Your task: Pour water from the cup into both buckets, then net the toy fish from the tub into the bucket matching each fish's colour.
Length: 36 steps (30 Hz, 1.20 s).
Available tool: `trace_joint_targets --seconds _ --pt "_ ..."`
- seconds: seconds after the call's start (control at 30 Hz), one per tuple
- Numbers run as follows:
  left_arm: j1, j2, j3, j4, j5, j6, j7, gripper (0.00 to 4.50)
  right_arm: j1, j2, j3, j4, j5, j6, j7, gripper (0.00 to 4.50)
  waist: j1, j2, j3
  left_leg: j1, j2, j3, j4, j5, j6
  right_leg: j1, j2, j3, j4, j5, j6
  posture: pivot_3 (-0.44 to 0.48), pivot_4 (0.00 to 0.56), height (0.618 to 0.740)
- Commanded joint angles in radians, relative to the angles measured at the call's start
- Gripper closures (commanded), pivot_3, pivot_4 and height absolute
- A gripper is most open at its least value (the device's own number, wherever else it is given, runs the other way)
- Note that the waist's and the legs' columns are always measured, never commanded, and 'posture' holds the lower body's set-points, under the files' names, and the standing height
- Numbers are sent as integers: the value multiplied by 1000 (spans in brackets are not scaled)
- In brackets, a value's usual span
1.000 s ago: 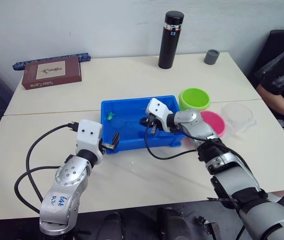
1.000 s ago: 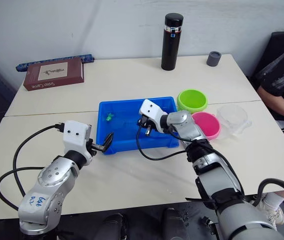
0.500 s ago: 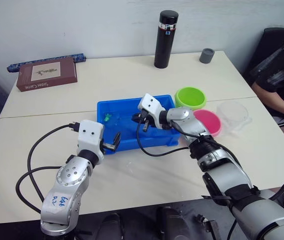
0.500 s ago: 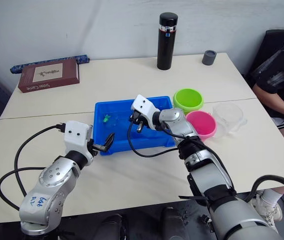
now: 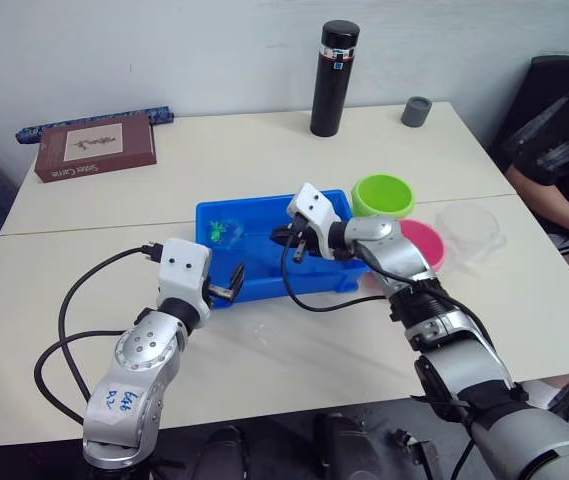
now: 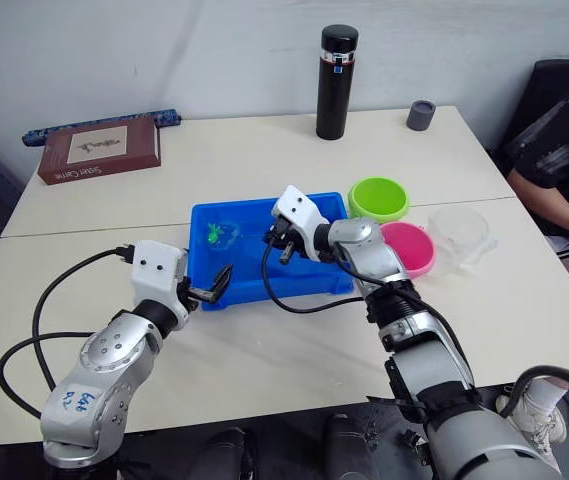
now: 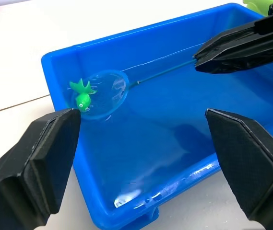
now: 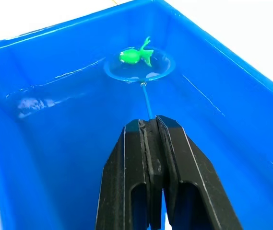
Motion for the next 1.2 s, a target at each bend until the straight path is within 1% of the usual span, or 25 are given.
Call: trace_joint_targets --seconds 0.03,0.3,0.4,0.53,0.73,0.8,0.9,1.07,1.2 --pt "-17 6 -5 -11 5 -25 -9 16 27 -38 -37 -118 34 51 5 4500 2 0 0 0 0 0 0 0 0 0 0 0 0 0 0 0 150 740" --pt "-35 10 -12 14 4 -36 -27 16 111 -114 -44 -265 51 131 6 4500 11 0 0 0 0 0 0 0 0 0 0 0 0 0 0 0 150 740" --pt "-42 13 -12 23 2 -40 -35 16 139 -155 -68 -331 73 180 4 4500 18 0 0 0 0 0 0 0 0 0 0 0 0 0 0 0 150 740" --pt "-58 16 -16 39 -2 -47 -52 16 194 -231 -125 -480 114 278 -4 4500 26 0 0 0 0 0 0 0 0 0 0 0 -1 0 0 0 150 740" --pt "-88 20 -29 78 -10 -66 -78 16 259 -300 -199 -706 196 451 -42 4500 24 0 0 -1 -1 0 0 -1 1 0 0 -1 -2 0 0 0 150 740" --pt "-102 20 -36 95 -12 -75 -89 16 273 -313 -240 -775 236 518 -65 4500 23 0 0 0 0 0 0 -1 1 0 0 0 -2 0 0 0 150 740" --pt "-124 21 -43 125 -16 -88 -106 16 277 -320 -340 -866 301 610 -111 4500 26 0 0 -1 0 -1 0 0 1 0 0 -1 -1 0 0 0 150 740" --pt "-149 23 -49 158 -18 -108 -130 16 287 -372 -440 -933 359 689 -165 4500 27 0 0 -1 -1 -1 0 -1 2 1 0 0 -2 0 0 0 150 740" --pt "-162 22 -53 175 -17 -119 -142 16 335 -441 -490 -927 357 652 -182 4500 30 0 0 -1 -1 -1 0 -1 3 1 0 -1 -3 0 0 0 150 740"
